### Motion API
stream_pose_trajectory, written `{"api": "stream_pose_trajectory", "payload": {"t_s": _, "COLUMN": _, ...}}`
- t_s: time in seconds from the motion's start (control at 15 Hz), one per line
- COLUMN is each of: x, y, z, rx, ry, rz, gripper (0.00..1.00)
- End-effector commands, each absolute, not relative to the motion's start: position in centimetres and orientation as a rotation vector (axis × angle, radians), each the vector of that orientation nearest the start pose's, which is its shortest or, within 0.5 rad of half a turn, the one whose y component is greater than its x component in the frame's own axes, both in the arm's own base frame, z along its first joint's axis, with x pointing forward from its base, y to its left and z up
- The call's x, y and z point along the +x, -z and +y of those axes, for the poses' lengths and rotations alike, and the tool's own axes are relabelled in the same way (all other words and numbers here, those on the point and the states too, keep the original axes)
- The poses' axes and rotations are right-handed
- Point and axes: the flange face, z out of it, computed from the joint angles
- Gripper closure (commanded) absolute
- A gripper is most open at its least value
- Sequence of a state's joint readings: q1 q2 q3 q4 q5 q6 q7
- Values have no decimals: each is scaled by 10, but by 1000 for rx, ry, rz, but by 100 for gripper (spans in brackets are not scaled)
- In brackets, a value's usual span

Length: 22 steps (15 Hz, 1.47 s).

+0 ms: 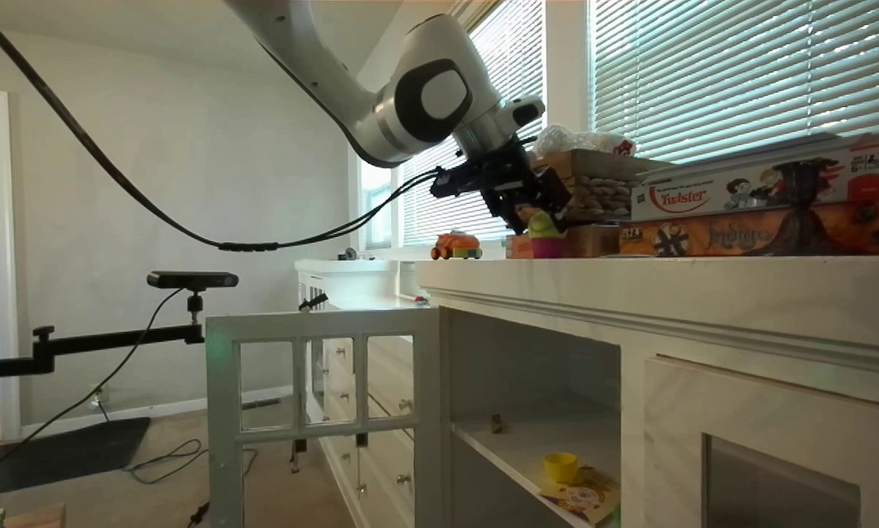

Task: Put the tennis ball on the countertop.

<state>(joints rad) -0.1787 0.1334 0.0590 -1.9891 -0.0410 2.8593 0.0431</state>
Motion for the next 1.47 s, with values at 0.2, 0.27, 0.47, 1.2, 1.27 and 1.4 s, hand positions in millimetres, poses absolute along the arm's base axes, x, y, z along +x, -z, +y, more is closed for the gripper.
{"api": "stream_pose_trajectory", "payload": {"t_s": 0.2, "x": 592, "y": -488, "z": -56, "rx": -2971, "ry": 1105, "rz": 92, "gripper": 0}}
{"api": "stream_pose_trajectory", "payload": {"t_s": 0.27, "x": 586, "y": -489, "z": -55, "rx": -2971, "ry": 1106, "rz": 80, "gripper": 0}}
{"api": "stream_pose_trajectory", "payload": {"t_s": 0.47, "x": 566, "y": -495, "z": -53, "rx": -2980, "ry": 1091, "rz": 38, "gripper": 0}}
{"api": "stream_pose_trajectory", "payload": {"t_s": 1.2, "x": 525, "y": -492, "z": -61, "rx": -2971, "ry": 1025, "rz": 68, "gripper": 0}}
{"api": "stream_pose_trajectory", "payload": {"t_s": 1.27, "x": 523, "y": -492, "z": -61, "rx": -2972, "ry": 1023, "rz": 70, "gripper": 0}}
{"api": "stream_pose_trajectory", "payload": {"t_s": 1.4, "x": 522, "y": -488, "z": -61, "rx": -2976, "ry": 1012, "rz": 79, "gripper": 0}}
